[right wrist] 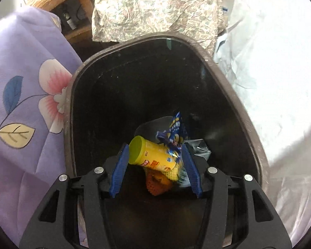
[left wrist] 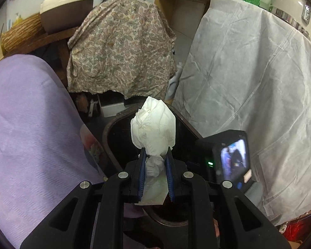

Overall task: Collect trash
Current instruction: 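Open the right tool over the bin while the left tool releases the tissue into it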

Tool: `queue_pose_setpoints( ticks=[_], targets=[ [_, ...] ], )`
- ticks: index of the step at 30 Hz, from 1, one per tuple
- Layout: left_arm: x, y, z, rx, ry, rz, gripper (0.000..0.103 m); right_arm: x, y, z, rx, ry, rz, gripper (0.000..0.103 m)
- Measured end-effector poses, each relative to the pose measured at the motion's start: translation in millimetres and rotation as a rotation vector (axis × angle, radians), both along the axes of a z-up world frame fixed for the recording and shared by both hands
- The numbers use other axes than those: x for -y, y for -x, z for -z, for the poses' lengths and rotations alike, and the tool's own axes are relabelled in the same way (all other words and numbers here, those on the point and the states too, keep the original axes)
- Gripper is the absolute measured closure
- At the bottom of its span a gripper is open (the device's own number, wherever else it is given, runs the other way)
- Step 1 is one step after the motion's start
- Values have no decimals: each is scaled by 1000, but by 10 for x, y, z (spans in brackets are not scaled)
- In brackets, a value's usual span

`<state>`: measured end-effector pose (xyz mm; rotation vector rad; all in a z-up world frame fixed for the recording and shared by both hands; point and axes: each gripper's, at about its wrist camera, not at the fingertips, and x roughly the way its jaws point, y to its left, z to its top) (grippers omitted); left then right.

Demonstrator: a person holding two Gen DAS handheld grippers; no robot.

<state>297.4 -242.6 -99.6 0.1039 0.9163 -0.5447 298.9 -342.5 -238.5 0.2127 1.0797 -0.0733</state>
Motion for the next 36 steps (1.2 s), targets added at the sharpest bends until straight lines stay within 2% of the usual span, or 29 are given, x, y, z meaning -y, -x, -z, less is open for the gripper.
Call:
queue_pose_setpoints(
  ticks=[3, 7, 15, 20, 22, 23, 24, 30, 36],
  targets=[
    [65, -52, 98, -28, -11, 25, 85, 19, 162, -101, 35, -4, 1, 49],
    [171, -135, 256, -85, -19, 39, 85, 81, 359, -211, 78, 25, 14, 43],
    [350, -179, 488, -94, -77, 66, 85, 156, 556, -228, 98, 75, 46, 42],
    [406, -155, 507, -65, -106, 81, 85, 205, 607, -227, 100, 79, 56, 42],
    [413, -160, 501, -69, -96, 82, 74, 207, 606, -222, 102, 78, 58, 42],
    [410, -163, 495, -71, -91, 74, 61, 203, 606, -222, 102, 83, 57, 42],
    [411, -167, 487, -71, -83, 72, 55, 194, 610, -223, 103, 87, 59, 42],
    [418, -166, 443, -57, -73, 61, 48, 186, 644, -225, 108, 86, 62, 42],
    [416, -119, 352, -42, -56, 69, 45, 169, 656, -232, 109, 92, 61, 42]
  ],
)
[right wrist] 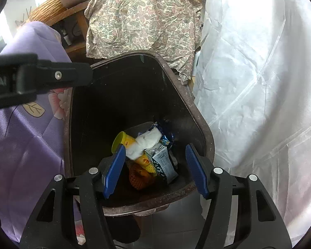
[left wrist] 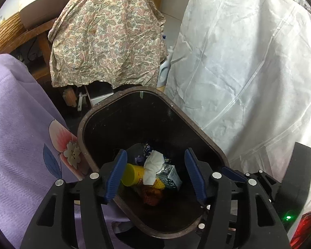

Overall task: Collect trash
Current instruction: 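Move both tools back over the table toward the cup and vegetable scrap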

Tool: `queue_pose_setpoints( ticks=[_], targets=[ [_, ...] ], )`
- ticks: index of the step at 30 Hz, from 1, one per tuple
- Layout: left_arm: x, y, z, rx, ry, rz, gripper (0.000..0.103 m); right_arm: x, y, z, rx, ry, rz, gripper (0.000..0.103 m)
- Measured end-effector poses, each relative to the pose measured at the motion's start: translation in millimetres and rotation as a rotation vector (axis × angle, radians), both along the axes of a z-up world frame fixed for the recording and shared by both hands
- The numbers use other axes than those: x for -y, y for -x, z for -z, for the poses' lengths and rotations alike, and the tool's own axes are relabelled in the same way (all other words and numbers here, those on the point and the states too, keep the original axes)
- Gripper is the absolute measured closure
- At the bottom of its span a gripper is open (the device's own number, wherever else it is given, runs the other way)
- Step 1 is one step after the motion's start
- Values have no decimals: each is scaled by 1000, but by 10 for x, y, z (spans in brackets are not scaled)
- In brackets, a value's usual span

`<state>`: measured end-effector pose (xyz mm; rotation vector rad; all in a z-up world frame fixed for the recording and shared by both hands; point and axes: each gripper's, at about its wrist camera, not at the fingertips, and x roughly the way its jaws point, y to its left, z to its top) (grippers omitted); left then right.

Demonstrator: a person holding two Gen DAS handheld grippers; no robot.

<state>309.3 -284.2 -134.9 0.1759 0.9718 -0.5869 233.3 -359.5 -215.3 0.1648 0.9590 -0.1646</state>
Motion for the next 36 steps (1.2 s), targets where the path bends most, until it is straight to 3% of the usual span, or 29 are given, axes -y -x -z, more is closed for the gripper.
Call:
queue_pose_setpoints(
  ticks=[5, 10, 15, 25, 28, 31, 36],
  targets=[
    [-26, 138, -184, 64, -18, -17, 41, -14, 21, -33, 11, 0, 2, 42],
    [-187, 295, -450, 100, 27, -50, 33, -33, 64, -99, 17, 10, 8, 41],
    [-319, 588, -830, 223, 37, -33, 21, -101, 118, -282, 65, 12, -8, 41],
    [-793, 930, -1614, 310, 237, -74, 9, -360, 173, -921, 198, 1, -69, 40],
    [-1001, 1020, -1762, 355, 233, -89, 9, -528, 186, -1149, 241, 6, -130, 39],
    [-1254, 1086, -1902, 417, 182, -117, 8, -764, 167, -1357, 279, -32, -227, 28],
    [-1906, 1133, -2095, 491, 130, -215, 6, -1277, -3, -1621, 284, -117, -429, 28]
  ],
)
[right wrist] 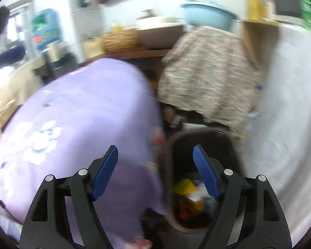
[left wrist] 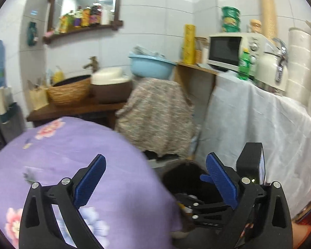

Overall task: Collect trash
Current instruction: 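Move both tools back over the table toward the cup and vegetable scrap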

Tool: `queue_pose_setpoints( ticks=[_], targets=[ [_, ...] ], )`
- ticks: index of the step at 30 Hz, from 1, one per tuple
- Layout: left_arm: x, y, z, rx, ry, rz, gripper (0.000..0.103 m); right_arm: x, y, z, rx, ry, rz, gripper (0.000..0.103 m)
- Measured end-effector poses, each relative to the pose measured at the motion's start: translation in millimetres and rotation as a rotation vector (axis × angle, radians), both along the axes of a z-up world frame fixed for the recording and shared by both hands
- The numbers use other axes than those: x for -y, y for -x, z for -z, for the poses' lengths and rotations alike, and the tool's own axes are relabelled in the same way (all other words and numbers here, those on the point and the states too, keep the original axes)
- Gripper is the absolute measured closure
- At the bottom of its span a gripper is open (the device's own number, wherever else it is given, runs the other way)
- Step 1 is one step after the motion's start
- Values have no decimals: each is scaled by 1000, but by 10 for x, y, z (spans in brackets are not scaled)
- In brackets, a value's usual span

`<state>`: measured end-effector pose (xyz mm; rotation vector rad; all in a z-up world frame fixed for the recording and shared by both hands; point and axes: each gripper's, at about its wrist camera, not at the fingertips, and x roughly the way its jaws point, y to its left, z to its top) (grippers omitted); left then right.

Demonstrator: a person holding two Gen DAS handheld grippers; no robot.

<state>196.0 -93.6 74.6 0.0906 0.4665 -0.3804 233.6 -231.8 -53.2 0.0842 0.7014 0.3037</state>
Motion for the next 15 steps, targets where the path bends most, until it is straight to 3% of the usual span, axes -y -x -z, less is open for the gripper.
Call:
queue_pose_setpoints(
  ticks=[9, 15],
  targets=[
    [-1311, 61, -41, -7, -98, -292, 6, -1511, -472, -335, -29, 36, -387, 28],
    [-2177, -97, 290, -121, -140, -463, 6, -2280, -756, -367, -51, 126, -515, 28]
  ],
)
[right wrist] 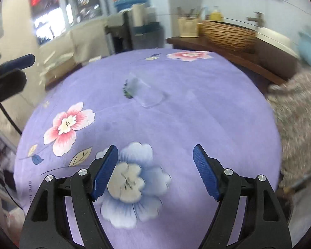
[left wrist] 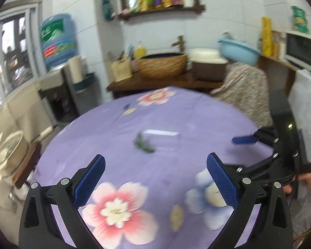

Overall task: Collect trash
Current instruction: 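Move both tools back over the table toward the cup and vegetable scrap, then grasp the green vegetable scrap with the left tool while the right tool grasps the clear cup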

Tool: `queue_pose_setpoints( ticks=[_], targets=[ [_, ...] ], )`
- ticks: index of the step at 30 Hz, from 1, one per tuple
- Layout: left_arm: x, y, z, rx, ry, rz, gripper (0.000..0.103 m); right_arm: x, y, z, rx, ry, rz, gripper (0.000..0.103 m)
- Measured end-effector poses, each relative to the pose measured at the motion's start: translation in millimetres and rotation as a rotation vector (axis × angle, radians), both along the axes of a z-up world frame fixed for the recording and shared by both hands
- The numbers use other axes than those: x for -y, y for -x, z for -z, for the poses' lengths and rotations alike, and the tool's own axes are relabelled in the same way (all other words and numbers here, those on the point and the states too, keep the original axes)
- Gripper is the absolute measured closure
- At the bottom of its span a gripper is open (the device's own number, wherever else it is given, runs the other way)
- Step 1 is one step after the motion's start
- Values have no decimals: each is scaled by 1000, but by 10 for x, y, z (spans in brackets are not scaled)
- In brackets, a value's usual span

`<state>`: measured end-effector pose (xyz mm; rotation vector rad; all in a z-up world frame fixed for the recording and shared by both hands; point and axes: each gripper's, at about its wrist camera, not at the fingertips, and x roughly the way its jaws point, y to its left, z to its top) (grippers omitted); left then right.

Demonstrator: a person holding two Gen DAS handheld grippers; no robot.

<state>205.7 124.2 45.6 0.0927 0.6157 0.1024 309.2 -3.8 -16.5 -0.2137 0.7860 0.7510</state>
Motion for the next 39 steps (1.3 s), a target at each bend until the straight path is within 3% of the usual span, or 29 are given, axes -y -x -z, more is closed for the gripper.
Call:
queue_pose_setpoints(
  ticks=[4, 9, 15, 18, 25, 32, 39],
  targets=[
    [-434, -77, 263, -58, 25, -81, 6, -593, -238, 125, 85, 181, -74, 28],
    [-762, -181, 507, -108, 73, -107, 6, -1083, -649, 188, 72, 232, -127, 28],
    [-924, -336, 621, -121, 89, -98, 6, -1613, -1003, 341, 103, 412, -246, 28],
    [-960, -454, 699, -141, 99, -91, 6, -1707, -1065, 425, 89, 465, -278, 37],
    [-879, -709, 780, -135, 96, -73, 8, -1487, -1030, 295, 87, 327, -252, 42],
    [-680, -1303, 845, -179, 134, -39, 34, -876, -1019, 123, 113, 219, 4, 43],
    [-522, -1712, 1066, -282, 104, -62, 59, -332, -650, 56, 122, 146, 78, 43]
  ],
)
